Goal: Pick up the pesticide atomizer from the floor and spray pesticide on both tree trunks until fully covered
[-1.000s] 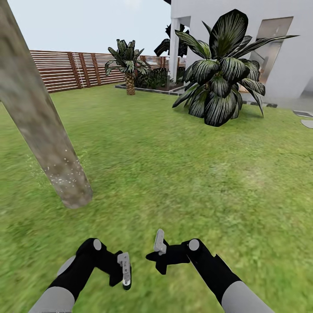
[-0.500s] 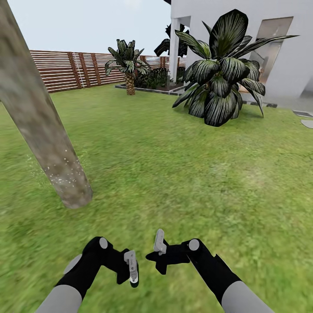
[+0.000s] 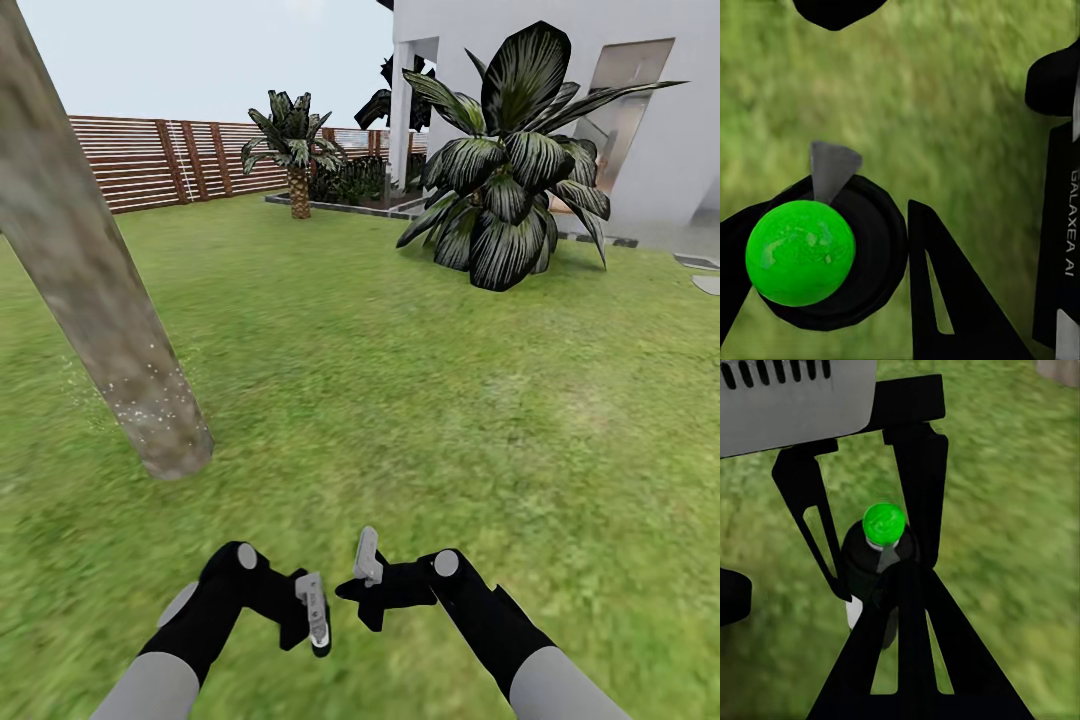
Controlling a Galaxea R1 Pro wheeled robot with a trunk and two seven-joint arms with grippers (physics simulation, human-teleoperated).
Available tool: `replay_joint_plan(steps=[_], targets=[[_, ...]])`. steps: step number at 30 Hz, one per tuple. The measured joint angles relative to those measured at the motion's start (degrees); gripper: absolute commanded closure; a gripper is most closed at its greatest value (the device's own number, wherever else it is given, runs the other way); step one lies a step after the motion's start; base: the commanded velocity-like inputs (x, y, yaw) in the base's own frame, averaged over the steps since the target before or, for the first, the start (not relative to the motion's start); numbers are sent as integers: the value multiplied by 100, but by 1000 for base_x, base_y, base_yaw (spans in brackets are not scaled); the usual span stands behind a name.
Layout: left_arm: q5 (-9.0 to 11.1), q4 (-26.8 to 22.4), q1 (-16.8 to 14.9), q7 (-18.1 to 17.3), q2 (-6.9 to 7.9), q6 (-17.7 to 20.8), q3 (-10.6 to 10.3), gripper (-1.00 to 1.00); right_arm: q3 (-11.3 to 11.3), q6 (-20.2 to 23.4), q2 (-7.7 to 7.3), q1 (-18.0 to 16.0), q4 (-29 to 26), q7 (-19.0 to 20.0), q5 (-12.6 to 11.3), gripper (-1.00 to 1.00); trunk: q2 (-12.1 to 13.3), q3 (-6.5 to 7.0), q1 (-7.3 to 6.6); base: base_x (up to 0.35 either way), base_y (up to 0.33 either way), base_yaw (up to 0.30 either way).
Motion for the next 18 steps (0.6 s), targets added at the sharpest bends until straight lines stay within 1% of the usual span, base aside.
replay_joint_plan(steps=[9,17,18], targets=[[2,0,-2,0,-60,-17,2,100,0,0,0,0,-3,2,0,100,0,0,0,0,0,0],[3,-8,-9,9,-70,-8,1,100,0,0,0,0,-5,1,0,100,0,0,0,0,0,0],[4,-9,-9,9,-97,-11,1,100,0,0,0,0,-6,-1,0,100,0,0,0,0,0,0]])
